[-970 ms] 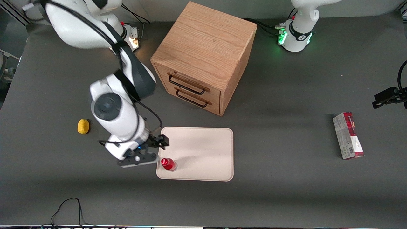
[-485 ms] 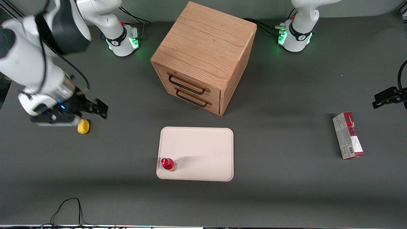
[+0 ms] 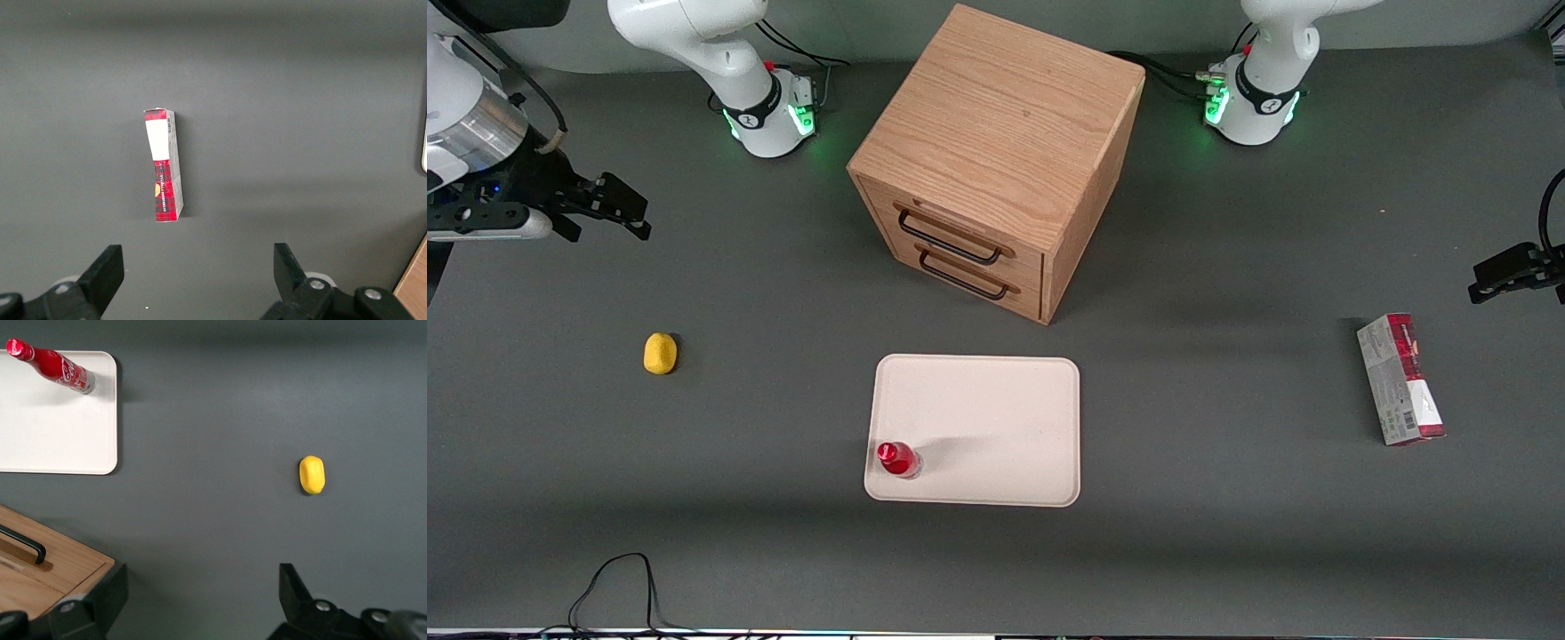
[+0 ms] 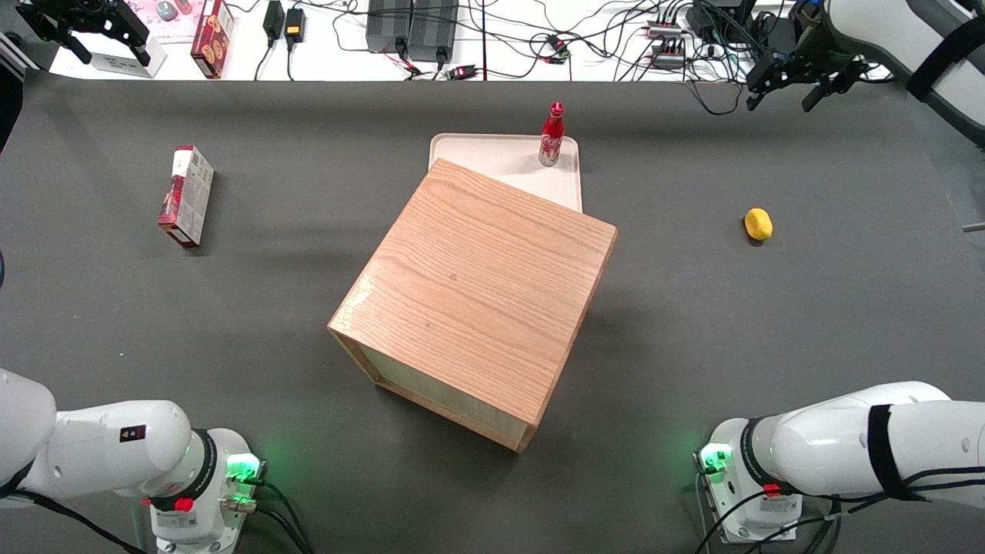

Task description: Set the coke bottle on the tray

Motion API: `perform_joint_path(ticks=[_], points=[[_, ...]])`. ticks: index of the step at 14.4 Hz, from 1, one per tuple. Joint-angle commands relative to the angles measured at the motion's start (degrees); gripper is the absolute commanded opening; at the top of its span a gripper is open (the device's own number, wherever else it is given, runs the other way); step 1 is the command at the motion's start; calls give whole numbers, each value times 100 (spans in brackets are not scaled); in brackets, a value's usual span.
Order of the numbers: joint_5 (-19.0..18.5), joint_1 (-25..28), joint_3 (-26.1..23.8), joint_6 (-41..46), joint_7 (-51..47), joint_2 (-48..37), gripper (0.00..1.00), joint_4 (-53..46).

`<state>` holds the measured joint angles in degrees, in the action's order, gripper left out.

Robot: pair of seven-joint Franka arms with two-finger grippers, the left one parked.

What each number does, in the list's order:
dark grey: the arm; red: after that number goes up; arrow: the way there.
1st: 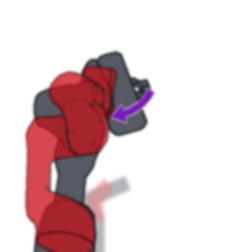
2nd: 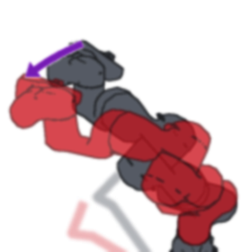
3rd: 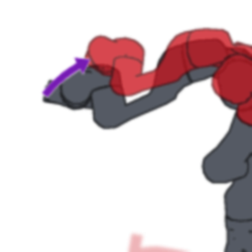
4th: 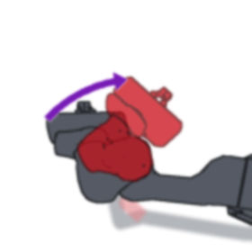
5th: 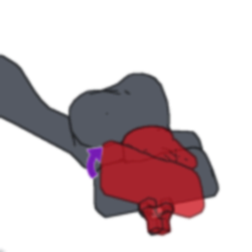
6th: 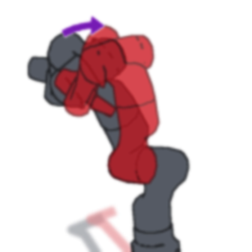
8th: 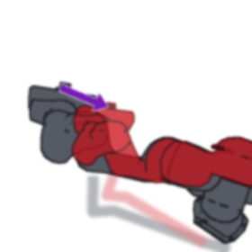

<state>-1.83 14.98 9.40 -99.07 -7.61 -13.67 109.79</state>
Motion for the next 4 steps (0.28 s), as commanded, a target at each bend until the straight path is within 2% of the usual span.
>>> perform_joint_path(ticks=[1, 4], points=[[131, 49, 150, -42, 181, 66, 100, 16], [254, 49, 194, -7, 172, 137, 100, -89]])
